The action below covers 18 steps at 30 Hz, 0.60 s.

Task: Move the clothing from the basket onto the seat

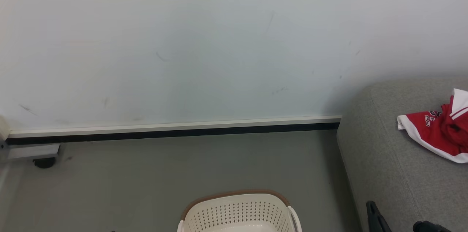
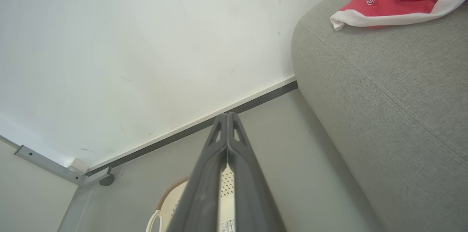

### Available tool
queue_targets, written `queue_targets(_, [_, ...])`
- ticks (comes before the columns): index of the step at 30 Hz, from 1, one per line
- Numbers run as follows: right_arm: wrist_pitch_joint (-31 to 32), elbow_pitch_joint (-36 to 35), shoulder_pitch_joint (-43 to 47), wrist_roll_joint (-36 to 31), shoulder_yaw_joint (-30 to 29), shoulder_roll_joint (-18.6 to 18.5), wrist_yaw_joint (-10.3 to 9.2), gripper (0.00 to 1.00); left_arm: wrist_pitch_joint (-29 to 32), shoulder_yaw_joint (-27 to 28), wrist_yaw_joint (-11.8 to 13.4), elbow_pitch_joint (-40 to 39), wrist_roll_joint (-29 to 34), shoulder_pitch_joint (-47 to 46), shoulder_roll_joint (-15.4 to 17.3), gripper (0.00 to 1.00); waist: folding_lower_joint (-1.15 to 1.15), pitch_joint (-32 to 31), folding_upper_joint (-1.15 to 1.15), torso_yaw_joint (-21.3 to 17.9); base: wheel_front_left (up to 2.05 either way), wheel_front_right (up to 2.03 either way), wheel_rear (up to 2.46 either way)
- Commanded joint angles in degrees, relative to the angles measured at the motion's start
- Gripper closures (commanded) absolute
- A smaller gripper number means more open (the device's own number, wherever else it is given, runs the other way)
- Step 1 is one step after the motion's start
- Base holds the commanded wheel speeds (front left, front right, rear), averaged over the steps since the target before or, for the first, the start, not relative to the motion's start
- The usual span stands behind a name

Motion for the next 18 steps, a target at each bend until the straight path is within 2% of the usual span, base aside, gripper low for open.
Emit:
queue_targets(1, [0.11, -0.56, -1.89, 3.38, -0.1, -0.63, -0.01, 1.0, 0.55, 0.73, -0.18, -1.13, -2.87, -1.9, 0.17, 1.0, 0.0, 0.09, 0.0, -0.07, 0.0, 0.0, 0.0])
queue_targets(18, [0.59, 0.23, -4.1, 21.03, -0.13, -2.23, -0.01, 1.0, 4.33, 2.65, -0.4, -2.04, -16.09, -3.24, -0.45, 1.0, 0.0, 0.87, 0.0, -0.61, 0.0, 0.0, 0.0])
